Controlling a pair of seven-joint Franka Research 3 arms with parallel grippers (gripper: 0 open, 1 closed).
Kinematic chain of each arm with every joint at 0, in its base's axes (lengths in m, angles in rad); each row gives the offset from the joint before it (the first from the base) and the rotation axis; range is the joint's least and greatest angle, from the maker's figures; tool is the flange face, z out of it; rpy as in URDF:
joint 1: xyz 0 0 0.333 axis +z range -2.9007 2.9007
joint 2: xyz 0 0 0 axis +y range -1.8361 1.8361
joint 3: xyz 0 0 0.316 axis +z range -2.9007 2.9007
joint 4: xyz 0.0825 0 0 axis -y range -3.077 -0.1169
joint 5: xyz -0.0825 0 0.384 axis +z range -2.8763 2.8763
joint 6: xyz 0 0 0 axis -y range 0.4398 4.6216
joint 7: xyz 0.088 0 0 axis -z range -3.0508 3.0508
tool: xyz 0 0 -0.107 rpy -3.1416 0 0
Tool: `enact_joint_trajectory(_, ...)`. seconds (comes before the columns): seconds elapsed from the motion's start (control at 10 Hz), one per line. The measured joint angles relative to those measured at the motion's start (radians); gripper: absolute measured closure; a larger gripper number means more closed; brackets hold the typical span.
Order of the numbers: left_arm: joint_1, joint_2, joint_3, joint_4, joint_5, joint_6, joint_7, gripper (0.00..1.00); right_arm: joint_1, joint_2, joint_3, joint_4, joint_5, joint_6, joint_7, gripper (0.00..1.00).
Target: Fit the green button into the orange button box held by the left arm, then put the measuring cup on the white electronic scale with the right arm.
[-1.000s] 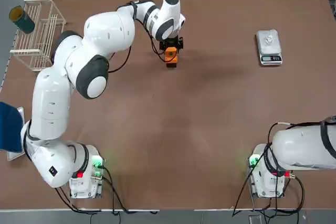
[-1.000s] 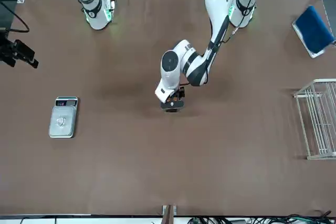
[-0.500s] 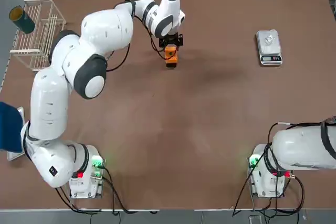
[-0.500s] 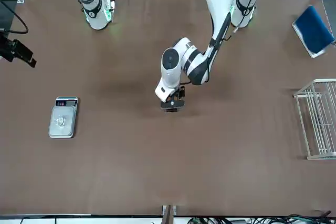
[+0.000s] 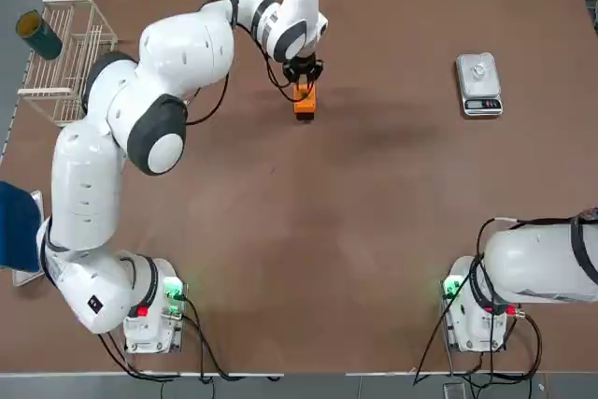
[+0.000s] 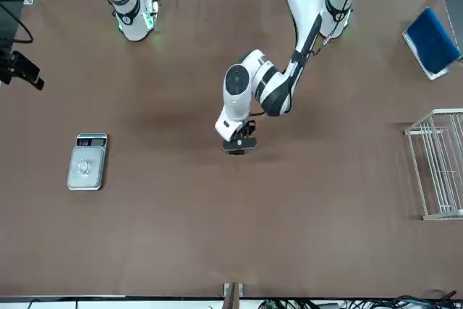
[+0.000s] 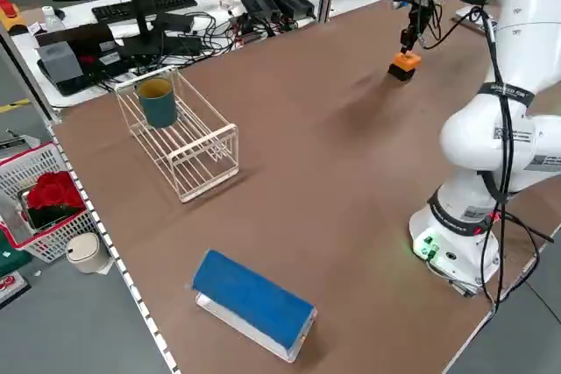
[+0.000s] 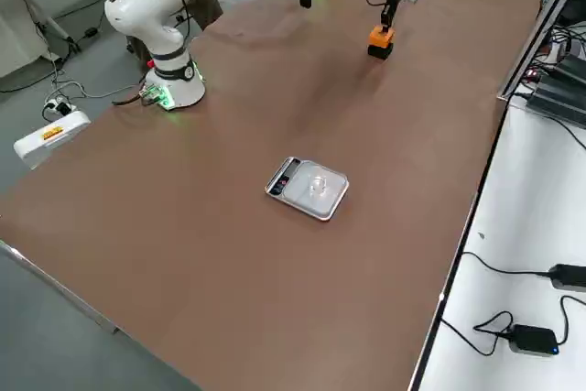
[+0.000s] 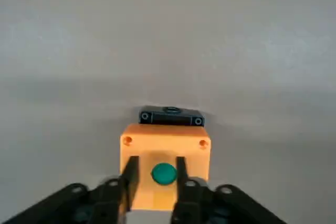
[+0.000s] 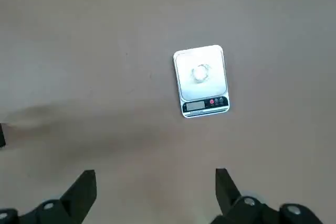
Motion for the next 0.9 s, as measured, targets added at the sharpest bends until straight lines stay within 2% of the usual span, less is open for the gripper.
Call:
enact_joint_trajectory(0.1,-0.006,0.0,-0.001,0.0,0.0,0.0,-0.024,0.89,0.0,0.0,0.0,0.0,0.0,-0.005,-0.003,0.0)
enact_joint_trajectory(0.2,-0.008,0.0,-0.001,0.0,0.0,0.0,-0.031,0.99,0.0,0.0,0.002,-0.001,0.0,-0.013,-0.008,0.0)
enact_joint_trajectory(0.9,-0.008,0.0,0.0,-0.011,0.0,-0.003,-0.003,0.99,0.006,0.0,0.017,-0.004,0.001,-0.021,-0.023,0.0)
